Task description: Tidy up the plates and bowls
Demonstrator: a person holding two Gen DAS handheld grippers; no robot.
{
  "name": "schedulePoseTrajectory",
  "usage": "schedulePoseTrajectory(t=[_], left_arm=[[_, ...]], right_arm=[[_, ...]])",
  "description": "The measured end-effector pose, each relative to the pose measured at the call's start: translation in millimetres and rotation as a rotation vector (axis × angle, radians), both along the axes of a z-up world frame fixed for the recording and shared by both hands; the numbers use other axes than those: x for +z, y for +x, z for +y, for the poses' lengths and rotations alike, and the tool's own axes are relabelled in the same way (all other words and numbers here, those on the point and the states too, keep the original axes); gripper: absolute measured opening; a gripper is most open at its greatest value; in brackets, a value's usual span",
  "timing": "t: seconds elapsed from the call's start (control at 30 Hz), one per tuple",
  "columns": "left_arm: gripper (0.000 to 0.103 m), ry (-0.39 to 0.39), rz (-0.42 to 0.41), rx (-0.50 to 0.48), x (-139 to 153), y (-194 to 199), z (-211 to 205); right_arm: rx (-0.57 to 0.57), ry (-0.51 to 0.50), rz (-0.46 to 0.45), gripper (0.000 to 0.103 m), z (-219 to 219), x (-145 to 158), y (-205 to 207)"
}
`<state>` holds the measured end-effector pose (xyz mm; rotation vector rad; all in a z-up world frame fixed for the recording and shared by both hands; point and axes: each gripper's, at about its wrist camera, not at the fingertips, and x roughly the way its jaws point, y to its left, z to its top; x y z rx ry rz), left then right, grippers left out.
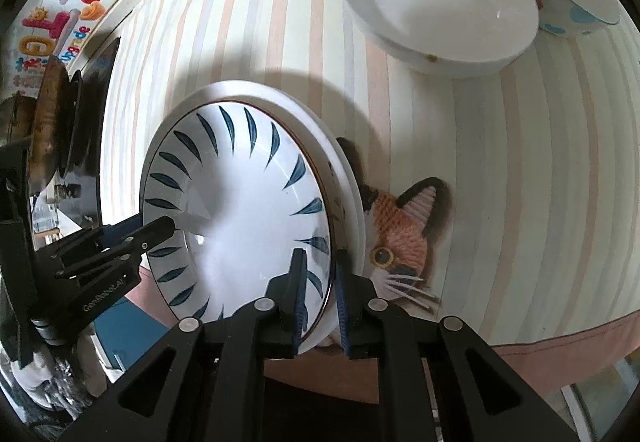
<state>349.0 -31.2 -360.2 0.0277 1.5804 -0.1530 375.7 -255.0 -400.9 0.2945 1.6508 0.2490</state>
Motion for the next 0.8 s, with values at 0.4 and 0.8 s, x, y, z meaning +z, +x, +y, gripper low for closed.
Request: schedulePoseTrajectory(t=[0.4,0.8], left_arm=[[0.027,0.023,-0.144,-0.007,44.6,-43.4,20.5],[0.076,-0.057,-0.382,-0.056,170.7,-123.4,10.8]], right_arm=[[0.020,-0.068,-0.107,0.019,11.0,51.7,-25.6],[-0.004,-0.088,-0.360,0.069,26.8,184.1,-116.8]])
